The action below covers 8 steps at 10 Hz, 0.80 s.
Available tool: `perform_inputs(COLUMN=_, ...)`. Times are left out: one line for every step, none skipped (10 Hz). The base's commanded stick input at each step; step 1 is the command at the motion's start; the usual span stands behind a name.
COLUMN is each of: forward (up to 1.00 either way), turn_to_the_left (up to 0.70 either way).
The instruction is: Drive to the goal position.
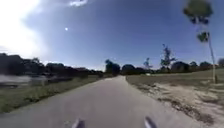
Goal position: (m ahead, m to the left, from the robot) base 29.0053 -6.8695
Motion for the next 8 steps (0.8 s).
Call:
perform_inputs(forward=0.7, turn_to_the_left=0.0)
perform_inputs(forward=0.7, turn_to_the_left=0.0)
perform_inputs(forward=0.7, turn_to_the_left=0.0)
perform_inputs(forward=0.7, turn_to_the_left=0.0)
perform_inputs(forward=0.7, turn_to_the_left=0.0)
perform_inputs(forward=0.7, turn_to_the_left=0.0)
perform_inputs(forward=0.7, turn_to_the_left=0.0)
perform_inputs(forward=0.7, turn_to_the_left=0.0)
